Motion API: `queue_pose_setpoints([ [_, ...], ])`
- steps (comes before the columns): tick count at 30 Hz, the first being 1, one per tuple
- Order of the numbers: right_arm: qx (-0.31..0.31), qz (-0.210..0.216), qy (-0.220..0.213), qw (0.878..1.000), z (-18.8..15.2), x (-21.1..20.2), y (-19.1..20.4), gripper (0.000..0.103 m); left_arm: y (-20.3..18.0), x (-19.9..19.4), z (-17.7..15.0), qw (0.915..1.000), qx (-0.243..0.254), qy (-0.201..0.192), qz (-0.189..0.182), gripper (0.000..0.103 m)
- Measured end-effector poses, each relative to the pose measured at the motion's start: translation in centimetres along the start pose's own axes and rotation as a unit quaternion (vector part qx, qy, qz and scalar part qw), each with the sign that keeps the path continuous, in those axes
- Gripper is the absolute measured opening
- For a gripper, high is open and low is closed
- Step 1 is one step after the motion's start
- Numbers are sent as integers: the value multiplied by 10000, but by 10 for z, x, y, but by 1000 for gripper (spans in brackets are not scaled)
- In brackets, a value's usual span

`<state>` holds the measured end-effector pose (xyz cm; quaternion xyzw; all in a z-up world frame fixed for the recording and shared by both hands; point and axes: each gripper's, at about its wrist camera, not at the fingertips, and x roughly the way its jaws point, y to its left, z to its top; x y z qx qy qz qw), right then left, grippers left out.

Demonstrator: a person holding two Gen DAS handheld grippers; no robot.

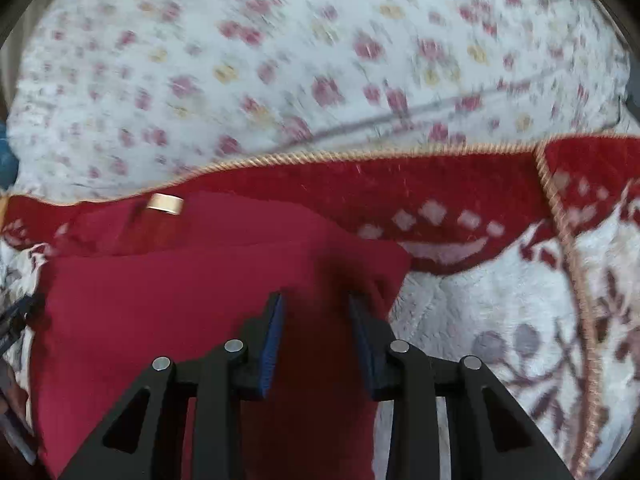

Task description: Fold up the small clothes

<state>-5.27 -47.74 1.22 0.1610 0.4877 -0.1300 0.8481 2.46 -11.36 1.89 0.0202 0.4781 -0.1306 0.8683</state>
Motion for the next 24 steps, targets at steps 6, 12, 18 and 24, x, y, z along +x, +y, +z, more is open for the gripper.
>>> queue_pose_setpoints([
  [6, -514, 86, -197, 9984, -22, -56, 16, 52, 6, -13, -3, 9999, -14, -142, 26, 82],
  [12, -129, -31, 138, 9998, -53, -47, -5, 63, 8, -41, -20, 9997, -94, -218, -27, 82],
  [18, -157, 231, -371, 9989, -75, -106, -6, 82, 7, -84, -44, 9989, 81, -462, 71, 83],
  [24, -154, 485, -196, 9985, -102, -111, 6, 85, 9, -107, -67, 9985, 181, -478, 182, 83],
])
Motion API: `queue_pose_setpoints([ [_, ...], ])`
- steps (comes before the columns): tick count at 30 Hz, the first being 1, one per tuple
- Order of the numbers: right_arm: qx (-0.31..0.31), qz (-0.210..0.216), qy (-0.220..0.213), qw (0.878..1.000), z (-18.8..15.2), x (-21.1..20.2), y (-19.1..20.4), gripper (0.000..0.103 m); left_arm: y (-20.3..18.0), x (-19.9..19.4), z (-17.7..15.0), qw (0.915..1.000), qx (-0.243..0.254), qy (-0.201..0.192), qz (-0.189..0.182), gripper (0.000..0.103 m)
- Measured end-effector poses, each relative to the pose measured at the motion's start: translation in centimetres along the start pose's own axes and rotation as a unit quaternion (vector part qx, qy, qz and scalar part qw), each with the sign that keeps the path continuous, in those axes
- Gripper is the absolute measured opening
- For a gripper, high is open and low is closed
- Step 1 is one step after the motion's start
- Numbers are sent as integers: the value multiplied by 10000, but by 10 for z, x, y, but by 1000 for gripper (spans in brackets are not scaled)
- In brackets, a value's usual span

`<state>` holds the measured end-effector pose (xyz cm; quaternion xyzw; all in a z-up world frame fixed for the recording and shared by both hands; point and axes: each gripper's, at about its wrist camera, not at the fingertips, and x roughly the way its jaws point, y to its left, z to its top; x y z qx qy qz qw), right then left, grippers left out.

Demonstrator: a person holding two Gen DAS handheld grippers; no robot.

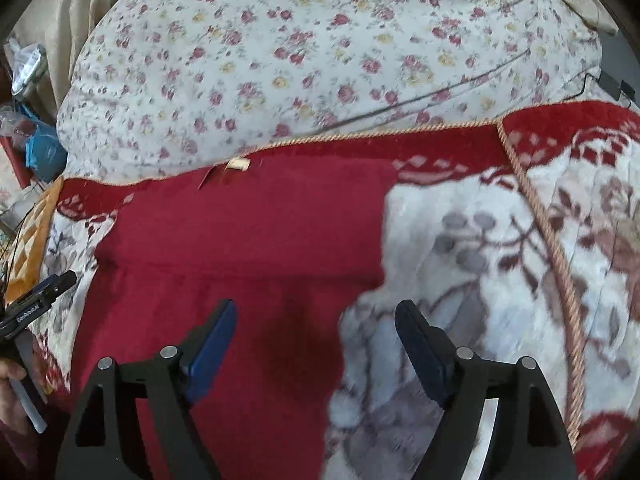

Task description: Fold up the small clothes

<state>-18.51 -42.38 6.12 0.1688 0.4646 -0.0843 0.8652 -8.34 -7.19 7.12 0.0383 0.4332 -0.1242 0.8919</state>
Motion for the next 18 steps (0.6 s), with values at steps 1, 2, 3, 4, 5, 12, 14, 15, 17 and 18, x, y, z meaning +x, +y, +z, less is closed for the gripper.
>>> queue_pose_setpoints([
  [1, 7, -8, 42, 10000, -4, 1, 1, 85, 1, -4, -4, 10000, -17, 3, -8, 83],
  [2, 4, -4, 89, 10000, -10, 0, 4, 85, 2, -8, -9, 10000, -26, 4, -17, 83],
  [3, -20, 28, 134, 9999, -14, 0, 7, 85, 4, -11, -12, 10000, -26, 1, -9, 84],
  [4, -44, 49, 154, 9999, -17, 1, 9, 85, 5, -13, -15, 10000, -18, -9, 11, 84],
  [5, -59, 25, 172, 9998, -21, 2, 10, 85, 5, -16, -19, 10000, 2, -19, 45, 84],
  [12, -41, -83, 347, 9994, -35, 9, 15, 86, 14, -17, -31, 9999, -35, 75, -59, 85],
  [14, -66, -83, 326, 9994, -37, 8, 16, 86, 23, -14, -36, 9997, -174, 118, -127, 85],
  [15, -118, -91, 323, 9994, -37, 9, 18, 86, 25, -13, -37, 9996, -205, 144, -140, 85],
  [17, -216, -145, 409, 9988, -38, 17, 20, 76, 30, -7, -40, 9992, -270, 272, -149, 85],
  [18, -258, -172, 454, 9985, -39, 21, 21, 55, 32, -5, -41, 9989, -293, 330, -145, 85],
])
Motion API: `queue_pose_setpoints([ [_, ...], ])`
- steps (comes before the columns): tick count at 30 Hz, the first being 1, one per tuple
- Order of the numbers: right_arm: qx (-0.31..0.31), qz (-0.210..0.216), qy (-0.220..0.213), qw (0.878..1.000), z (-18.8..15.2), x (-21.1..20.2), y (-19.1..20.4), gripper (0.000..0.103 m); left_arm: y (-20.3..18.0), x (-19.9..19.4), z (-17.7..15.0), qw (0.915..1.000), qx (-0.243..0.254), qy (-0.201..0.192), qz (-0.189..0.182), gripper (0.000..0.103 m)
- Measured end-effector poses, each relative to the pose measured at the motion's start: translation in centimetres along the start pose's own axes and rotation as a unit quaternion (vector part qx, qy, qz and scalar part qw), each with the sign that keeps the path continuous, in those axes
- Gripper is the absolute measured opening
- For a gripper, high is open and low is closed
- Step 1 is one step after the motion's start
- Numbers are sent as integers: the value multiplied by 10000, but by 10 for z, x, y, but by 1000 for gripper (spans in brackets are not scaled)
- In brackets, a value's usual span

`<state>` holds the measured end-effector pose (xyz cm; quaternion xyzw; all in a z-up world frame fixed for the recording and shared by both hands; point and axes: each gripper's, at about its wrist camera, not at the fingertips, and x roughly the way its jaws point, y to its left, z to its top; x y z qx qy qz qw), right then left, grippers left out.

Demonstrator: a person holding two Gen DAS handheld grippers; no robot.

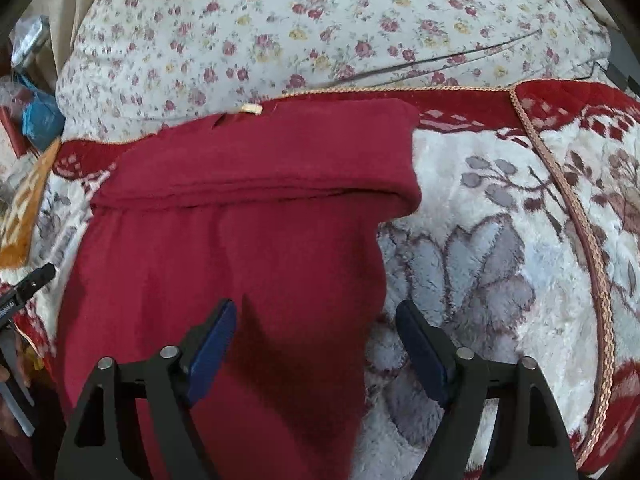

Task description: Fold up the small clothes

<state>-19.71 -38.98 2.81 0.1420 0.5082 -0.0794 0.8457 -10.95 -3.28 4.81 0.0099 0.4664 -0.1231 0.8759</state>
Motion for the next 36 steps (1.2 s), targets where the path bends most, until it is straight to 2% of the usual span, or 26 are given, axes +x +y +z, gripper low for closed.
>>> queue_pose_setpoints([
  [2, -86, -41, -90, 9999, -2, -1, 1, 46, 3, 0, -2, 9999, -65, 80, -34, 85],
  [4, -190, -13, -161, 9997, -2, -9, 2, 19, 3, -7, -6, 10000, -40, -9, -79, 85],
  [8, -59, 29, -131, 9999, -7, -19, -8, 18, 0, -15, -17, 9999, 169, 31, -12, 85],
  [9, -57, 27, -120, 9999, -9, -23, -9, 18, 0, -16, -20, 9998, 194, 66, -10, 85],
  [11, 62, 154, -32, 9999, -17, -33, -15, 34, 1, -20, -32, 9996, 212, 148, -73, 85],
  [12, 105, 239, 34, 9997, -20, -36, -18, 58, 2, -20, -35, 9996, 205, 193, -101, 85],
  [13, 149, 385, 133, 9991, -25, -40, -21, 68, 3, -21, -39, 9993, 195, 268, -143, 85],
  [20, -41, 1097, 888, 9900, -83, -63, -28, 68, 11, -35, -73, 9984, 170, 483, -246, 85],
  [24, -294, 1112, 1339, 9843, -121, -58, -23, 68, 11, -38, -89, 9967, 211, 689, -379, 85],
  [26, -230, 1393, 1495, 9786, -135, -51, -21, 68, 9, -39, -98, 9959, 313, 763, -370, 85],
  [28, -256, 1568, 1567, 9748, -141, -47, -16, 68, 9, -39, -103, 9954, 399, 823, -299, 85],
  [33, -469, 1863, 1318, 9725, -140, -57, -9, 67, 11, -41, -117, 9937, 436, 976, -325, 85],
  [36, -436, 1808, 1356, 9732, -140, -52, -11, 67, 9, -39, -123, 9921, 484, 1086, -403, 85],
])
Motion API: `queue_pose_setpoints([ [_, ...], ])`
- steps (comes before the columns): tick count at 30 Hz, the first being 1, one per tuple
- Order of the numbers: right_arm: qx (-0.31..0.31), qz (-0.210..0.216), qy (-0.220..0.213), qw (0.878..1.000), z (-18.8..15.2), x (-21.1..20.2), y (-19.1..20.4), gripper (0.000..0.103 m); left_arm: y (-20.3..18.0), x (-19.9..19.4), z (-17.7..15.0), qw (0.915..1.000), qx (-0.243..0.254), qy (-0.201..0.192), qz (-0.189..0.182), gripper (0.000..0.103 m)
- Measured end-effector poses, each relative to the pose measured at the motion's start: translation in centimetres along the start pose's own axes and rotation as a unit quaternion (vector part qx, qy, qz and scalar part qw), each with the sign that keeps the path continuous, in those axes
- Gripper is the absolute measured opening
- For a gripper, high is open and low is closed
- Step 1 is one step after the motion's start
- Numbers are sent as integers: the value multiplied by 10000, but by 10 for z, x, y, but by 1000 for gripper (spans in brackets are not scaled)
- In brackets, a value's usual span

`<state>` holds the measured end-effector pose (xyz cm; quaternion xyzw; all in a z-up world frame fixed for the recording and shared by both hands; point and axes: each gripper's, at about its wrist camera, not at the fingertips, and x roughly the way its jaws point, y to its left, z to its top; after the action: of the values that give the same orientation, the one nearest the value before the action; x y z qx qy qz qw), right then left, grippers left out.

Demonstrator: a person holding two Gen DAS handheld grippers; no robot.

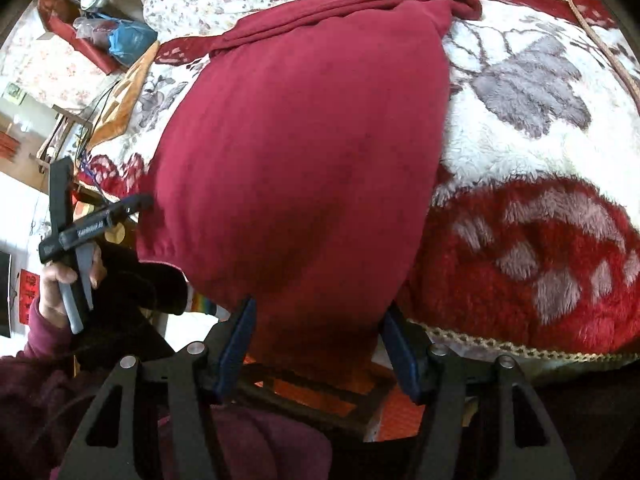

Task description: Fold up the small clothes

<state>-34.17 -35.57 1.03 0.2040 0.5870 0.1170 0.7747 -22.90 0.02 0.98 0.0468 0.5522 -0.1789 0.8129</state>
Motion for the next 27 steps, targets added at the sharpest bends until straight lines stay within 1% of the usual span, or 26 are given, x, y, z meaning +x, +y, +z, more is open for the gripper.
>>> queue_pose_setpoints([
  [3, 9, -37, 10, 10000, 2, 7, 3, 69, -5, 1, -2, 9999, 117, 26, 11, 85],
  [6, -38, -61, 22, 10000, 4, 11, 10, 69, -5, 1, -3, 9999, 110, 73, -55, 85],
  [13, -182, -39, 161, 9997, 6, 16, 19, 69, -10, 1, -6, 9998, 181, 88, -33, 85],
  [20, -256, -43, 230, 9994, 7, 22, 15, 68, -11, 3, -8, 9995, 262, 153, -4, 84],
  [21, -280, -87, 217, 9993, 7, 21, 15, 64, -12, 4, -9, 9995, 278, 166, -8, 80],
  [22, -292, -122, 203, 9993, 6, 22, 17, 50, -13, 4, -10, 9993, 329, 190, -15, 77],
  [23, -318, -149, 200, 9992, 5, 22, 19, 39, -15, 4, -11, 9991, 363, 207, -15, 70],
  [24, -364, -139, 207, 9990, 5, 22, 21, 22, -16, 4, -12, 9990, 397, 229, -2, 66],
  [26, -450, -178, 184, 9987, 5, 22, 24, 20, -15, 4, -14, 9987, 422, 274, 19, 49],
  [27, -500, -175, 172, 9984, 5, 21, 25, 18, -15, 3, -15, 9987, 411, 293, 7, 37],
])
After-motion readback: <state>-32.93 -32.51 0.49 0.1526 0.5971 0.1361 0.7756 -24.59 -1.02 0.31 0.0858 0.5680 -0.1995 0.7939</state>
